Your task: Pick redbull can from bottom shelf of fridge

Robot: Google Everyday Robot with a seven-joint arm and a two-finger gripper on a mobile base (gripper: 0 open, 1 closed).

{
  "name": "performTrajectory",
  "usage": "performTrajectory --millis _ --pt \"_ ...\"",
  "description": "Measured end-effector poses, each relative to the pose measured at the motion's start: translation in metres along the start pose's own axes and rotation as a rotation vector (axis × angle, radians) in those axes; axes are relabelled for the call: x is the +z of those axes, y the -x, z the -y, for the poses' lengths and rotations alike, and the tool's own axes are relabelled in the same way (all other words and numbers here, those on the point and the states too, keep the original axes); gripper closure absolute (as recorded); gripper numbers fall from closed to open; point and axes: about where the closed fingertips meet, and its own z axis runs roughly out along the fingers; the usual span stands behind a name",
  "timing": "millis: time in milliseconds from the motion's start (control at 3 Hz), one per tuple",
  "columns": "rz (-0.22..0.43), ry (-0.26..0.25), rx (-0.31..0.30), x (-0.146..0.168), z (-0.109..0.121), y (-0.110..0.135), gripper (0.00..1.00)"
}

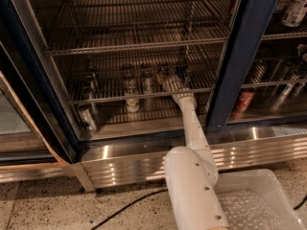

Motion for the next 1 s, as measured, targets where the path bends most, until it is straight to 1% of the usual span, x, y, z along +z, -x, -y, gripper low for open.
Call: performTrajectory --millis 333,667,1000 --pt "0.01 0.017 0.032 -0.007 0.001 0.001 1.0" --pt "0.006 0.026 0.068 -0.015 0.004 -0.006 1.0" --pt "-0.009 0.048 0.088 -0.026 0.0 -0.015 1.0"
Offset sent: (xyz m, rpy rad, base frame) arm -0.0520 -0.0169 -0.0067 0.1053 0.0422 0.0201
